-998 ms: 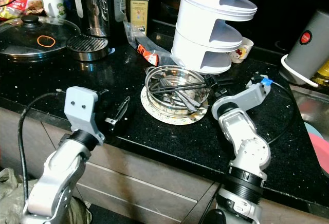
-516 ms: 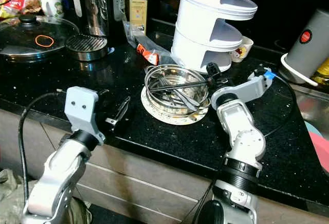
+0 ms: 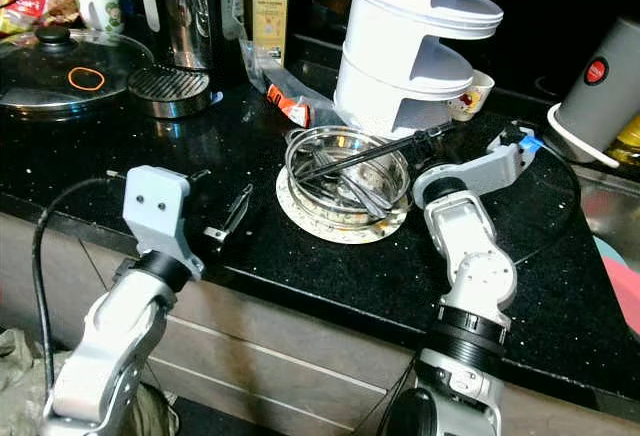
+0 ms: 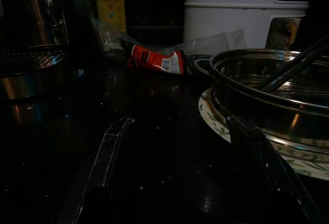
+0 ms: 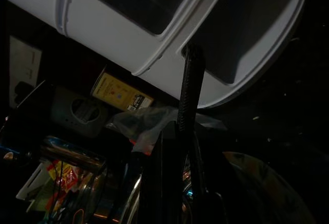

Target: Kitchen organization

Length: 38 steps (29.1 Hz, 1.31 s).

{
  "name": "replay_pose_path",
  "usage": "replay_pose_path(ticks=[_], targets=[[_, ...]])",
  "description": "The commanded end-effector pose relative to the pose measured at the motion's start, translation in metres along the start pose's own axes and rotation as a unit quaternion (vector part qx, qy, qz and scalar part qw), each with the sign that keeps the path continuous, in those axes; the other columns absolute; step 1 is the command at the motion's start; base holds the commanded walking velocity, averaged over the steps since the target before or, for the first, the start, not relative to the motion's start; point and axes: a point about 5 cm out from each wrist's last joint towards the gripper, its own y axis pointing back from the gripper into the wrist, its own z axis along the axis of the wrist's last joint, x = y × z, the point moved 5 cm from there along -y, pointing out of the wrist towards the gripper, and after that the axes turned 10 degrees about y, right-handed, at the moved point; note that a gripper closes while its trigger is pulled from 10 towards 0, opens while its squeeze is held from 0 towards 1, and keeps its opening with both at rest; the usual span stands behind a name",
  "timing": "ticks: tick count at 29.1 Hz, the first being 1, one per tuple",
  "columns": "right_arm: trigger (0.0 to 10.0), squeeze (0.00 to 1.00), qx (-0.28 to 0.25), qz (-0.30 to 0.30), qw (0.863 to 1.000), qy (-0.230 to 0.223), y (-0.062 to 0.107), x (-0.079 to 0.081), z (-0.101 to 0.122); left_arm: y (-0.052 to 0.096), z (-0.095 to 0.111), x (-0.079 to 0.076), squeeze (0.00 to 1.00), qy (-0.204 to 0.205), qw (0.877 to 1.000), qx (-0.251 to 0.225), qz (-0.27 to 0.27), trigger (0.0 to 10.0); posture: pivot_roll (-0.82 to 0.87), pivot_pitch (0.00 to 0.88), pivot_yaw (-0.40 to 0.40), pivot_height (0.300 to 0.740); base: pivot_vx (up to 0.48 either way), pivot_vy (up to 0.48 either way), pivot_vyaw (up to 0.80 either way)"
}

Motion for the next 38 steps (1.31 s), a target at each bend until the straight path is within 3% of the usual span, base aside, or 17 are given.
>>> replay_pose_path(ticks=[1, 9, 11, 12, 14, 17, 22, 25, 26, 27, 28, 30, 32, 34, 35, 36, 38], targets=[[0.0, 0.0, 0.0, -0.015, 1.0, 0.007, 0.0, -0.008, 0.001, 0.001, -0.002, -0.005, 0.0, 0.002, 1.0, 0.007, -0.006, 10.0, 0.17, 0.01, -0.172, 0.74, 0.0, 0.0, 0.0], [0.0, 0.0, -0.027, 0.032, 0.999, -0.001, 0.002, 0.009, 0.012, 0.001, -0.002, -0.005, 0.0, 0.002, 1.0, 0.006, -0.007, 10.0, 0.16, 0.01, -0.171, 0.74, 0.0, 0.0, 0.0], [0.0, 0.0, -0.059, 0.072, 0.995, -0.018, 0.005, 0.027, 0.027, 0.001, -0.001, -0.005, 0.0, 0.002, 1.0, 0.005, -0.007, 10.0, 0.16, 0.006, -0.171, 0.74, 0.0, 0.0, 0.0], [0.0, 0.0, -0.059, 0.072, 0.995, -0.018, 0.005, 0.027, 0.027, 0.001, -0.001, -0.005, 0.0, 0.002, 1.0, 0.005, -0.007, 10.0, 0.16, 0.006, -0.171, 0.74, 0.0, 0.0, 0.0], [0.0, 0.0, -0.103, 0.116, 0.986, -0.066, 0.01, 0.042, 0.049, -0.001, 0.0, -0.006, 0.0, 0.002, 1.0, 0.003, -0.009, 10.0, 0.16, 0.0, -0.171, 0.74, 0.0, 0.0, 0.0], [0.0, 0.0, -0.122, 0.132, 0.98, -0.085, 0.012, 0.047, 0.06, -0.001, 0.0, -0.008, 0.0, 0.003, 1.0, 0.002, -0.011, 10.0, 0.16, 0.0, -0.171, 0.74, 0.0, 0.0, 0.0], [0.0, 0.0, -0.139, 0.129, 0.98, -0.059, 0.013, 0.048, 0.068, -0.002, 0.0, -0.01, 0.0, 0.005, 1.0, 0.002, -0.014, 10.0, 0.16, 0.0, -0.17, 0.74, 0.0, 0.0, 0.0], [0.0, 0.0, -0.157, 0.118, 0.98, -0.015, 0.016, 0.044, 0.078, -0.002, -0.001, -0.01, 0.0, 0.009, 1.0, 0.005, -0.016, 10.0, 0.16, 0.0, -0.168, 0.74, 0.0, 0.0, 0.0], [2.0, 0.0, -0.168, 0.112, 0.979, -0.004, 0.017, 0.042, 0.084, -0.001, -0.001, -0.011, 0.0, 0.01, 1.0, 0.005, -0.017, 10.0, 0.16, 0.0, -0.167, 0.74, 0.0, 0.0, 0.0], [2.0, 0.0, -0.176, 0.109, 0.978, 0.002, 0.018, 0.04, 0.088, -0.001, -0.001, -0.011, 0.0, 0.011, 1.0, 0.006, -0.018, 10.0, 0.16, 0.0, -0.167, 0.74, 0.0, 0.0, 0.0], [10.0, 0.0, -0.188, 0.115, 0.975, -0.006, 0.021, 0.039, 0.095, -0.001, -0.002, -0.012, 0.0, 0.014, 1.0, 0.007, -0.021, 10.0, 0.16, 0.0, -0.167, 0.74, 0.0, 0.0, 0.0], [10.0, 0.0, -0.202, 0.127, 0.971, -0.003, 0.025, 0.041, 0.102, 0.0, -0.003, -0.015, 0.0, 0.022, 0.999, 0.009, -0.032, 10.0, 0.16, 0.0, -0.166, 0.74, 0.0, 0.0, 0.0], [10.0, 0.0, -0.215, 0.144, 0.966, 0.002, 0.029, 0.044, 0.111, 0.002, -0.003, -0.028, 0.0, 0.045, 0.997, 0.012, -0.068, 10.0, 0.16, 0.0, -0.166, 0.74, 0.0, 0.0, 0.0], [10.0, 0.0, -0.217, 0.154, 0.964, 0.005, 0.031, 0.049, 0.114, 0.008, 0.0, -0.053, 0.0, 0.066, 0.988, 0.014, -0.142, 10.0, 0.16, 0.0, -0.166, 0.74, 0.0, 0.0, 0.0], [10.0, 0.0, -0.217, 0.154, 0.964, 0.005, 0.031, 0.049, 0.114, 0.008, 0.0, -0.053, 0.0, 0.066, 0.988, 0.014, -0.142, 10.0, 0.16, 0.0, -0.166, 0.74, 0.0, 0.0, 0.0], [10.0, 0.0, -0.217, 0.158, 0.963, 0.005, 0.031, 0.05, 0.113, 0.013, 0.004, -0.071, 0.0, 0.079, 0.977, 0.017, -0.195, 10.0, 0.16, 0.0, -0.166, 0.74, 0.0, 0.0, 0.0], [10.0, 0.0, -0.214, 0.159, 0.964, 0.005, 0.031, 0.05, 0.111, 0.015, 0.005, -0.077, 0.0, 0.079, 0.975, 0.018, -0.209, 10.0, 0.16, 0.0, -0.166, 0.74, 0.0, 0.0, 0.0]])
